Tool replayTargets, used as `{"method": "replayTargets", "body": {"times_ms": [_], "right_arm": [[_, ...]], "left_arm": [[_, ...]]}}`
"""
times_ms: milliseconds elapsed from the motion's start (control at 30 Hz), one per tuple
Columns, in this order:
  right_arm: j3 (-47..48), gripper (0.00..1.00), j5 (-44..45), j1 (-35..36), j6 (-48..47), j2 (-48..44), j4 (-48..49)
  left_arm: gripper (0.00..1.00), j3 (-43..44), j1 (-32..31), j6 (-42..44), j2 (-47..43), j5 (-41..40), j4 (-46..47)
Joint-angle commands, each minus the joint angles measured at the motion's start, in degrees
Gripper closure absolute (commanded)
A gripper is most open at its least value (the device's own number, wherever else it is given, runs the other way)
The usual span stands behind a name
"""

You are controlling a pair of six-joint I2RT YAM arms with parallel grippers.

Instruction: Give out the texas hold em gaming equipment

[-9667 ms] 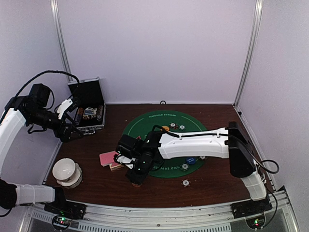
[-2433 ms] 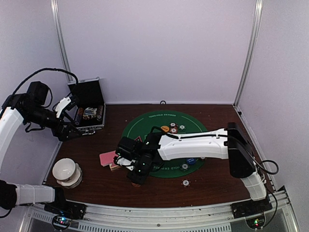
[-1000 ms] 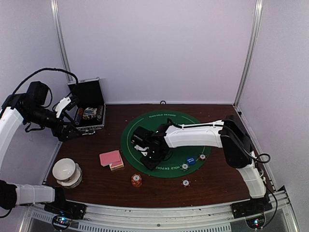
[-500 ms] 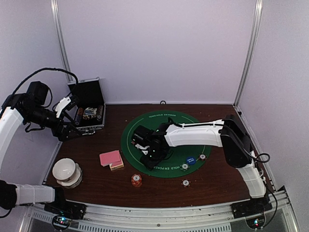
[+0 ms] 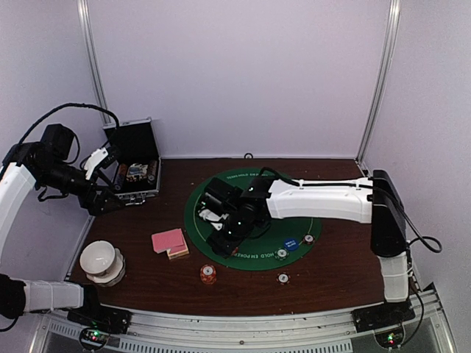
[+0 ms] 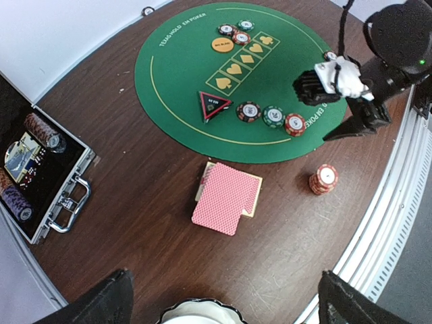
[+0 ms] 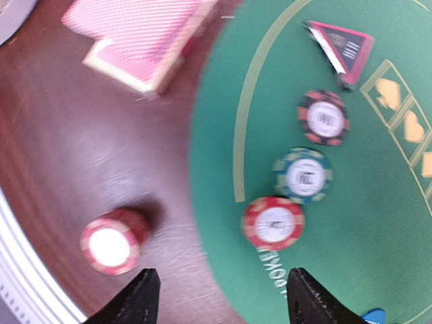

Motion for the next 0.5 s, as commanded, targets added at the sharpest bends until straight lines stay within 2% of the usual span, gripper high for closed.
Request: {"method": "replayTargets", "body": {"times_ms": [0, 200, 467], "right_arm": [[-0.06, 0.29, -4.17, 3.99, -1.93, -0.62, -0.44], [3.88, 0.23, -6.95, 6.43, -2.98, 4.1, -1.29], [7.48, 0.23, -8.09, 7.05, -4.29, 8.01, -2.87]], "left_arm": [[0.02, 1.22, -0.12, 1.31, -0.3, 1.7, -0.2], [0.02, 1.39, -0.19, 1.37, -0.45, 1.95, -0.24], [0.02, 1.44, -0.15, 1.48, -0.62, 1.88, -0.47]]}}
